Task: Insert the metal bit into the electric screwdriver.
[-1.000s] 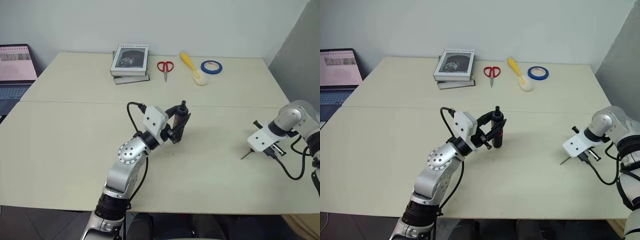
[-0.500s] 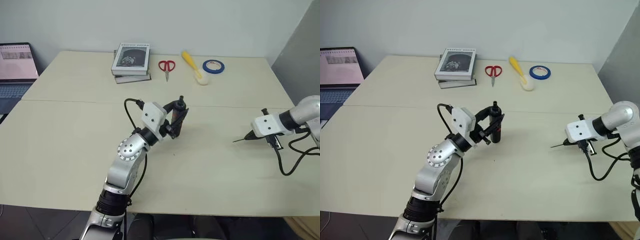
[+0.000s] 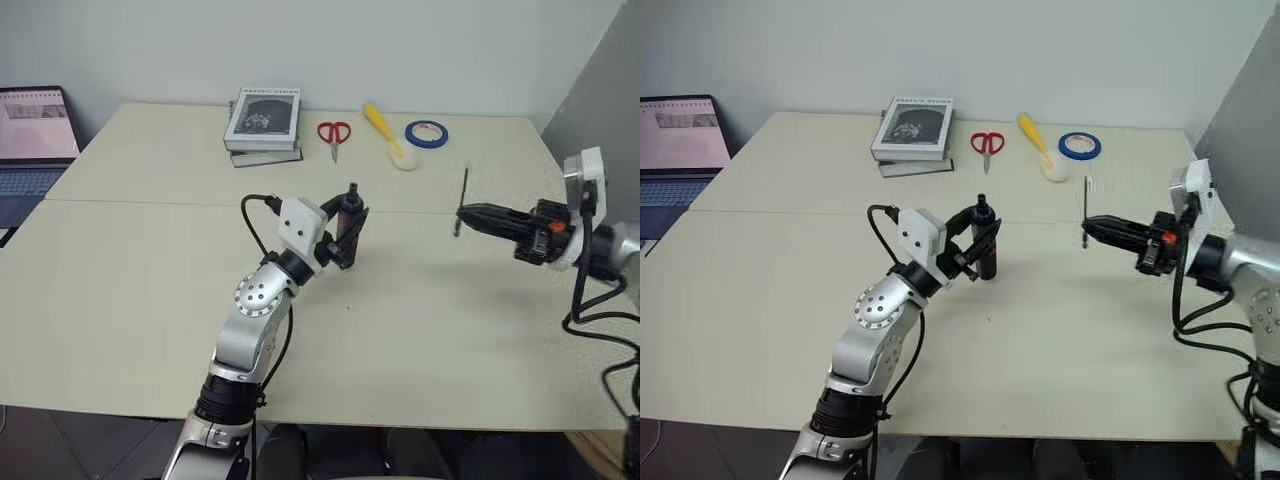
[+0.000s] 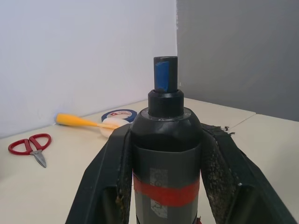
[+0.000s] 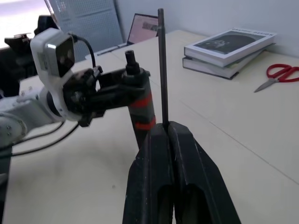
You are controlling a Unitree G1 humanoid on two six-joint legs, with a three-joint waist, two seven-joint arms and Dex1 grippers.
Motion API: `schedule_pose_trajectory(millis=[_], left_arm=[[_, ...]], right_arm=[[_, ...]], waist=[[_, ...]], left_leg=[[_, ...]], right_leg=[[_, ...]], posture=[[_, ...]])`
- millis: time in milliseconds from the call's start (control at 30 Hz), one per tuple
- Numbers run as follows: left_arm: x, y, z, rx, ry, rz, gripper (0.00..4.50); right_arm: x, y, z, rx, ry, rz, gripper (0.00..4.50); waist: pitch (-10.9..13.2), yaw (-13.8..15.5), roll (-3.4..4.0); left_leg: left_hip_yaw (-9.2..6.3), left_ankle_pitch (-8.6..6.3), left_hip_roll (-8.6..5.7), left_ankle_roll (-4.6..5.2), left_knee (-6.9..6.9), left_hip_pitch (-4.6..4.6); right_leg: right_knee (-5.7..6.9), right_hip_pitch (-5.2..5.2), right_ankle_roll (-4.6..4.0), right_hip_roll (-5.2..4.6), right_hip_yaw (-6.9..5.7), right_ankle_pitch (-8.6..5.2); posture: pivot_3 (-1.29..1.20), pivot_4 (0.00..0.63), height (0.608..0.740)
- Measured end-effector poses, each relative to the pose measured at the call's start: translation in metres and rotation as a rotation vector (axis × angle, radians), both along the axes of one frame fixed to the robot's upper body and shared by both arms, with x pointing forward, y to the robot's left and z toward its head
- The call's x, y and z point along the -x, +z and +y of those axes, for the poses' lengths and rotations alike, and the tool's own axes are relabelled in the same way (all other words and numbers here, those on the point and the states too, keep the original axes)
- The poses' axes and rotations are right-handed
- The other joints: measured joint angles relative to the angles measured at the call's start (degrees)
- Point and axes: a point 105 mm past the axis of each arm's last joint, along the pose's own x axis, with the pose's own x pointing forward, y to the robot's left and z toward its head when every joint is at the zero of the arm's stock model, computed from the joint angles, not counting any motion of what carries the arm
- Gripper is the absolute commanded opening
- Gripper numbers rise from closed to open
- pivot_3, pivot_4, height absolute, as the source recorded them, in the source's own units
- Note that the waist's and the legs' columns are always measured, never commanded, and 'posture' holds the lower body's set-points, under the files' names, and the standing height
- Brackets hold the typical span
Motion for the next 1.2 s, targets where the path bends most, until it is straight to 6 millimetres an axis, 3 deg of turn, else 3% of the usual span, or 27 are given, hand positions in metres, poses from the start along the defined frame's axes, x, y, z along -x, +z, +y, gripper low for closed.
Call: schedule_pose_trajectory(millis=[467, 733, 933, 1200], left_arm=[[-0.001, 0.000, -0.006, 0.014, 0.046, -0.009, 1.66], [-0.012, -0.007, 0.000, 0.026, 0.186, 0.003, 1.66], [-0.015, -0.011, 0.001, 0.024, 0.227, 0.003, 1.66], [-0.014, -0.013, 0.002, 0.024, 0.244, -0.003, 1.66]], right_arm=[[-0.020, 0.024, 0.039, -0.130, -0.154, -0.124, 0.00], [-0.024, 0.036, 0.076, -0.156, -0.190, -0.195, 0.00], [-0.027, 0.036, 0.102, -0.140, -0.208, -0.219, 0.00], [-0.035, 0.045, 0.122, -0.151, -0.232, -0.244, 0.00]], waist=[[0.0, 0.0, 0.03], [0.0, -0.1, 0.04], [0.0, -0.1, 0.06], [-0.1, -0.1, 0.08]], left_leg=[[-0.01, 0.00, 0.01, 0.00, -0.07, -0.47], [-0.03, 0.00, 0.01, 0.00, -0.07, -0.55], [-0.06, 0.00, 0.01, 0.00, -0.08, -0.57], [-0.07, 0.00, 0.01, 0.00, -0.08, -0.54]], right_leg=[[0.04, -0.56, -0.28, 0.00, -0.02, 0.16], [0.02, -0.62, -0.29, 0.00, -0.05, 0.16], [0.02, -0.64, -0.30, -0.01, -0.08, 0.16], [0.03, -0.64, -0.30, 0.00, -0.10, 0.16]], posture=[[0.00, 0.150, 0.740], [0.00, 0.150, 0.740], [0.00, 0.150, 0.740], [0.00, 0.150, 0.740]])
